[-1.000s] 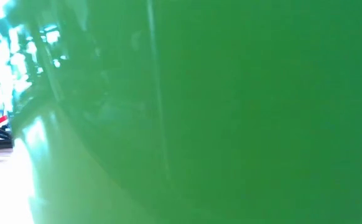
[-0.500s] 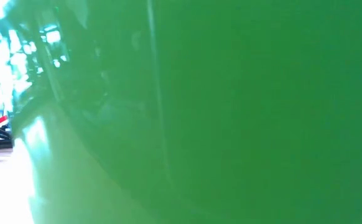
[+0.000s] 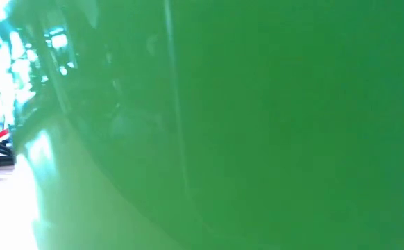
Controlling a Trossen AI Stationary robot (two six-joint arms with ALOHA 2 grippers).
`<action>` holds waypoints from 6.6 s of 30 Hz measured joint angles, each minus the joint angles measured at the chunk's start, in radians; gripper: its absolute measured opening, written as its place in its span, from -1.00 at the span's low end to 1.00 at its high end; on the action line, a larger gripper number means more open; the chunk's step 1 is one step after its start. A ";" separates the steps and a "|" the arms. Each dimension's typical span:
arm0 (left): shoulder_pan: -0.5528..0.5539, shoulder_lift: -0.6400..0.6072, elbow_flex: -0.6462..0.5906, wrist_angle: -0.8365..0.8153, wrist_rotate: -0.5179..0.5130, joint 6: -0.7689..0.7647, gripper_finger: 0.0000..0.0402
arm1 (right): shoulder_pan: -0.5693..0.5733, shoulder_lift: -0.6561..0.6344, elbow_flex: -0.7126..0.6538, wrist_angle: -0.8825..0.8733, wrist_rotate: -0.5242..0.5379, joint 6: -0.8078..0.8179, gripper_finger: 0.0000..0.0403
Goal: Pick & Place Mini bowls
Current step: Stack the green bowl on top of the green bowl on the shelf
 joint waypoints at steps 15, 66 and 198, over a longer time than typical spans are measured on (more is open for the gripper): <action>-0.026 -0.002 0.002 0.007 -0.010 -0.007 -0.68 | 0.014 0.056 0.109 -0.120 0.001 0.093 -0.96; -0.026 -0.002 0.002 0.000 -0.014 -0.008 -0.68 | -0.005 0.185 0.036 0.080 -0.068 0.183 -0.56; -0.014 -0.002 0.001 0.000 -0.912 -0.006 -0.68 | -1.237 -0.140 0.028 -0.252 -0.025 -0.170 -0.68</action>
